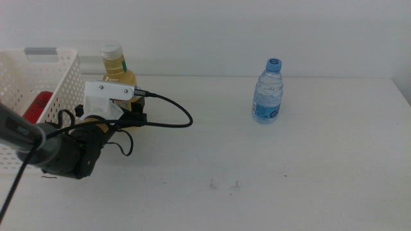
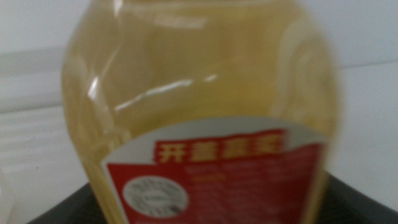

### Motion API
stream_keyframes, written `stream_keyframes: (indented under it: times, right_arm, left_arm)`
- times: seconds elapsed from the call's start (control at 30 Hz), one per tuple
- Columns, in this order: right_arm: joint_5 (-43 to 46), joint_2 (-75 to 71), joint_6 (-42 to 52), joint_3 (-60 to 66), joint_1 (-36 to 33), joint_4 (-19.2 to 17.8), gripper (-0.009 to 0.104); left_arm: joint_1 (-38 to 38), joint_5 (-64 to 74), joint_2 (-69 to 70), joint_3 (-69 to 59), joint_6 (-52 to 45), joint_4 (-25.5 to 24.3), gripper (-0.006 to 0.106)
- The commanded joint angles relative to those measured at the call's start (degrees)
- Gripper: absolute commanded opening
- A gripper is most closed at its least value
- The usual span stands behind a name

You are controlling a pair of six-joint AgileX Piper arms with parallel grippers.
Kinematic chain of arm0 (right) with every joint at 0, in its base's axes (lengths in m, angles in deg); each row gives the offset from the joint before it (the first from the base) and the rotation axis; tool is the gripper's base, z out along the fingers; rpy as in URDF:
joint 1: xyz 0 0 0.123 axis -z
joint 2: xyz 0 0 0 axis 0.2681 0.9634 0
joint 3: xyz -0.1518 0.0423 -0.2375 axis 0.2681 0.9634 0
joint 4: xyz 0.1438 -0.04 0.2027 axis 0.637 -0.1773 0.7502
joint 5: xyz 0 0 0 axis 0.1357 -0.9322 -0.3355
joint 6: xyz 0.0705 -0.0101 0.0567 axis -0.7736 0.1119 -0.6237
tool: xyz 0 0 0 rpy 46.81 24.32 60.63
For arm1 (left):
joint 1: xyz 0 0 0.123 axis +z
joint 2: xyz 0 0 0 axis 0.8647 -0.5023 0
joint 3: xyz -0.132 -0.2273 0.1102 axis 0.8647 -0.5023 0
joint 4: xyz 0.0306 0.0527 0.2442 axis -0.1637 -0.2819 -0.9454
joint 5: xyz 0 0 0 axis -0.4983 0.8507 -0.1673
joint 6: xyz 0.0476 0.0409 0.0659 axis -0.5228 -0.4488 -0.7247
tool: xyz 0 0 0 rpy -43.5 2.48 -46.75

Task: Use arms to grab the bottles and put them into the dustbin to the left of the table.

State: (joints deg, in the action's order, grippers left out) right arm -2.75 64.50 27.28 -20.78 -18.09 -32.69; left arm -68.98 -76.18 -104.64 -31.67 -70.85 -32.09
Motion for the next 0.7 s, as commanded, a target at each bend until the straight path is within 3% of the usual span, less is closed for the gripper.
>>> stream_keyframes:
  times: [0.0, 0.1, 0.2, 0.27, 0.37, 0.47, 0.6, 0.67]
  right_arm:
    - [0.5, -0.3, 0.4, 0.2, 0.3, -0.5, 0.092]
    - [0.5, -0.3, 0.4, 0.2, 0.3, -0.5, 0.092]
    - [0.5, -0.3, 0.4, 0.2, 0.3, -0.5, 0.092]
    - [0.5, -0.3, 0.4, 0.2, 0.3, -0.5, 0.092]
    - [0.5, -0.3, 0.4, 0.2, 0.3, -0.5, 0.092]
    - [0.5, -0.3, 0.4, 0.2, 0.3, -0.5, 0.092]
    - [0.5, -0.3, 0.4, 0.2, 0.3, -0.5, 0.092]
    - [0.5, -0.3, 0.4, 0.2, 0.3, -0.5, 0.092]
  left_arm:
    - [0.5, -0.3, -1.8, 1.9, 0.0, 1.9, 0.092]
    - [0.6, -2.0, -4.0, 3.6, 1.8, 3.1, 0.092]
    - [0.6, -4.7, -4.0, 3.7, 3.7, 4.6, 0.082]
    - [0.6, -4.3, -0.8, 1.6, 4.5, 1.2, 0.066]
    - [0.6, 0.6, 7.8, -3.3, 4.6, -5.9, 0.03]
    - [0.0, 18.5, 20.0, -5.4, 12.4, -12.5, -0.002]
    - [-2.6, 47.3, 35.7, -2.2, 29.3, -25.6, -0.002]
    - [-3.9, 58.2, 41.2, 0.9, 31.3, -28.1, -0.002]
